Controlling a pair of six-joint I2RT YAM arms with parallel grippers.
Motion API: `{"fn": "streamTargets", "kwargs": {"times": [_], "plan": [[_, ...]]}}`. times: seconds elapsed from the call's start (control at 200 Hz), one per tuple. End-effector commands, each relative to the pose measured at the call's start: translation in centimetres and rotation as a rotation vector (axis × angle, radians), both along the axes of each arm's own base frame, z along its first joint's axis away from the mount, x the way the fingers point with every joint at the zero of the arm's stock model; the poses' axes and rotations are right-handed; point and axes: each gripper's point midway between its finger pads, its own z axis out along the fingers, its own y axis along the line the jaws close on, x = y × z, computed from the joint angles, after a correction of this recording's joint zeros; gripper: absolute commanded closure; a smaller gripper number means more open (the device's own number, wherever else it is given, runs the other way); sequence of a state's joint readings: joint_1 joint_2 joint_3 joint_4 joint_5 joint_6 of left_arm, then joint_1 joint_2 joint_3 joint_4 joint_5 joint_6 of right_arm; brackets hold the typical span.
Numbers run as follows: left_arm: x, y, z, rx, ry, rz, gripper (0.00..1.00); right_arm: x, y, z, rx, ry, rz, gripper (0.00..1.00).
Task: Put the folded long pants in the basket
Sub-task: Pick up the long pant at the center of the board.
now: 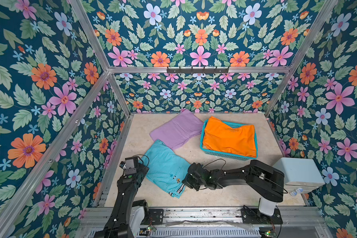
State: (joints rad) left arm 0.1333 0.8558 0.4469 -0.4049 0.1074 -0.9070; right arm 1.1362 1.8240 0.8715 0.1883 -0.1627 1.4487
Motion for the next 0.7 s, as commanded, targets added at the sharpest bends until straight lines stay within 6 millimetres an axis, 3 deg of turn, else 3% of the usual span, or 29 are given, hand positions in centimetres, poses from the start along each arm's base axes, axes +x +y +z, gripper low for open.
{"fn": "streamTargets", "kwargs": {"times": [0.0,0.095,0.22,0.285,0.48,0.575,0.695], "plan": [[1.0,-0.2,2.7,0.054,-0.035,-0.095,0.3,-2.9,-5.2,-2.4,-0.183,0.082,0.22,1.0],[2.3,-1.4,4.0,0.057,-0.093,-0.201,0.32,-3.6,-10.4,-3.1,-0.305,0.1,0.317,1.0],[2.8,-5.7,2.2,-0.09,-0.15,-0.383,0.32,-4.3,-17.6,-4.3,-0.507,0.112,0.43,1.0],[2.6,-7.5,1.7,-0.094,-0.137,-0.452,0.31,-4.3,-19.7,-3.5,-0.516,0.113,0.442,1.0],[0.9,-12.7,0.3,-0.025,-0.085,-0.664,0.27,-3.0,-24.0,-0.5,-0.549,0.107,0.423,1.0],[-0.4,-14.1,-1.0,0.047,-0.056,-0.722,0.26,-2.3,-24.9,0.7,-0.53,0.082,0.385,1.0],[-1.6,-15.1,-1.9,0.066,-0.045,-0.758,0.28,-2.3,-24.6,0.8,-0.497,0.086,0.383,1.0]]}}
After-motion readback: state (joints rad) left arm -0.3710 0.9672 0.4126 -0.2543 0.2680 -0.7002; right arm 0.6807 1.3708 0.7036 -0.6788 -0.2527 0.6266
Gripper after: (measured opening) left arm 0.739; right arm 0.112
